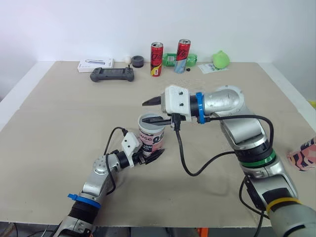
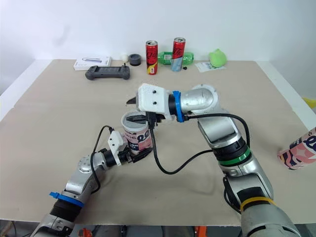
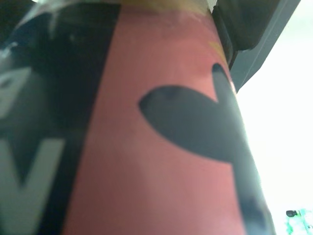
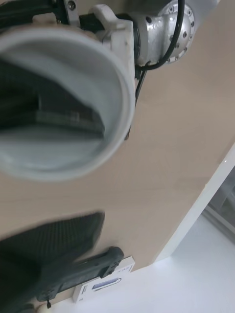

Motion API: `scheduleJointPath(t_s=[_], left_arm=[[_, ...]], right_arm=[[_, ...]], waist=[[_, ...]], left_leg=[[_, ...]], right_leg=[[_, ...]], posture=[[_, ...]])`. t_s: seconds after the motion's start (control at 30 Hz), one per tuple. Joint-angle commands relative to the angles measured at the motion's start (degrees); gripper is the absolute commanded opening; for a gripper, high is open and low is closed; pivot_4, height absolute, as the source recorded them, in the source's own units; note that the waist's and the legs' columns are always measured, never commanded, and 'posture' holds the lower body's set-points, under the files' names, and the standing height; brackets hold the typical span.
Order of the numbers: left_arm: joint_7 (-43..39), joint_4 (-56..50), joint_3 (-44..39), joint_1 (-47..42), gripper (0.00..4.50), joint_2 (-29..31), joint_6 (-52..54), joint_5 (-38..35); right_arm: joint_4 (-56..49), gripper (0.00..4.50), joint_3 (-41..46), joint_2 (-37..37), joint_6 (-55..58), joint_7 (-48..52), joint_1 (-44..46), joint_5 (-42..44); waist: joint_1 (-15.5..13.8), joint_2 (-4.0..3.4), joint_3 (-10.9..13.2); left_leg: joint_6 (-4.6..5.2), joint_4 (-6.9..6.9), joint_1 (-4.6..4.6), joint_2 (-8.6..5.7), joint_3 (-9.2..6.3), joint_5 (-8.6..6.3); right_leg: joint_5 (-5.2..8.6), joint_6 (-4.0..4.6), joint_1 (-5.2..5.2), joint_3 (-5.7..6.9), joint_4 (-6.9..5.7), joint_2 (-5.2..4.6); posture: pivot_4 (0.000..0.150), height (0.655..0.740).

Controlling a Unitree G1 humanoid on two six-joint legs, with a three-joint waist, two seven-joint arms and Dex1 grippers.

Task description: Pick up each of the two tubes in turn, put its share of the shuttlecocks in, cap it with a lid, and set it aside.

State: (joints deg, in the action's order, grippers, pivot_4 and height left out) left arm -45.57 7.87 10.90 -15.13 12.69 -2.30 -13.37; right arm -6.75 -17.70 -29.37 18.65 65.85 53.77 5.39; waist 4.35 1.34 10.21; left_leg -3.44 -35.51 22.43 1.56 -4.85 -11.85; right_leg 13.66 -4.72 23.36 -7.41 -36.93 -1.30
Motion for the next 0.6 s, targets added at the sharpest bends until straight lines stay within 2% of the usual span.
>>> scheduleJointPath(t_s=[0.03, 0.07, 0.27, 0.3, 0.4, 0.43, 0.57, 0.6], left_arm=[[0.67, 2.29, -0.22, 1.12, 3.57, 0.55, 1.83, 0.84], [0.70, 2.29, -0.22, 1.14, 3.57, 0.52, 1.81, 0.83], [0.87, 2.20, -0.17, 1.32, 3.57, 0.36, 1.74, 0.86], [0.88, 2.21, -0.16, 1.32, 3.57, 0.33, 1.77, 0.86], [0.87, 2.28, -0.15, 1.32, 3.57, 0.24, 1.73, 0.87], [0.86, 2.34, -0.17, 1.31, 3.57, 0.21, 1.70, 0.87], [0.88, 2.67, -0.17, 1.15, 3.57, 0.05, 1.58, 0.90], [0.88, 2.71, -0.18, 1.10, 3.57, 0.01, 1.58, 0.89]], right_arm=[[0.86, 4.24, 0.30, -1.08, 1.41, 1.84, 2.15, 0.89], [1.16, 4.49, 0.64, -1.23, 1.89, 2.03, 3.01, 1.18], [2.07, 4.49, 3.31, -1.33, 4.15, 2.58, 6.98, 3.96], [1.74, 4.25, 4.39, -1.38, 5.44, 3.00, 7.65, 5.62], [0.08, 3.18, 5.76, -2.63, 8.46, 4.97, 7.94, 9.35], [-0.57, 2.57, 5.70, -3.14, 9.52, 5.72, 7.71, 10.32], [-1.98, 0.65, 3.60, -4.48, 11.94, 7.32, 6.20, 11.25], [-2.16, 0.04, 2.74, -4.42, 11.79, 7.15, 5.33, 10.73]], waist=[[0.00, 0.00, 0.00], [0.00, 0.00, 0.00], [0.00, -0.01, 0.02], [0.00, -0.03, 0.04], [0.00, -0.01, 0.04], [0.00, -0.01, 0.04], [0.00, -0.01, 0.05], [0.00, -0.01, 0.04]], left_leg=[[0.00, 0.01, 0.00, 0.00, 0.00, 0.00], [0.00, 0.02, 0.00, 0.00, 0.00, 0.00], [0.00, 0.01, 0.02, 0.00, 0.00, 0.00], [0.00, 0.01, 0.03, 0.00, 0.00, 0.00], [0.00, 0.01, 0.05, 0.00, 0.00, 0.00], [0.00, 0.01, 0.05, 0.00, 0.00, 0.00], [0.00, 0.01, 0.06, 0.00, 0.00, 0.00], [0.00, 0.01, 0.05, 0.00, 0.00, 0.00]], right_leg=[[0.00, 0.00, 0.00, 0.00, 0.00, 0.00], [0.00, 0.01, 0.01, 0.00, 0.00, 0.00], [0.00, 0.00, 0.03, 0.00, 0.00, 0.00], [0.00, 0.00, 0.05, 0.00, 0.00, 0.00], [-0.01, -0.01, 0.05, 0.00, 0.00, 0.00], [0.00, 0.00, 0.05, 0.00, 0.00, 0.00], [0.01, 0.01, 0.07, 0.00, 0.00, 0.00], [0.01, 0.01, 0.06, 0.00, 0.00, 0.00]], posture=[[0.150, 0.7400], [0.150, 0.7400], [0.150, 0.7400], [0.150, 0.7400], [0.150, 0.7400], [0.150, 0.7400], [0.150, 0.7400], [0.150, 0.7400]])
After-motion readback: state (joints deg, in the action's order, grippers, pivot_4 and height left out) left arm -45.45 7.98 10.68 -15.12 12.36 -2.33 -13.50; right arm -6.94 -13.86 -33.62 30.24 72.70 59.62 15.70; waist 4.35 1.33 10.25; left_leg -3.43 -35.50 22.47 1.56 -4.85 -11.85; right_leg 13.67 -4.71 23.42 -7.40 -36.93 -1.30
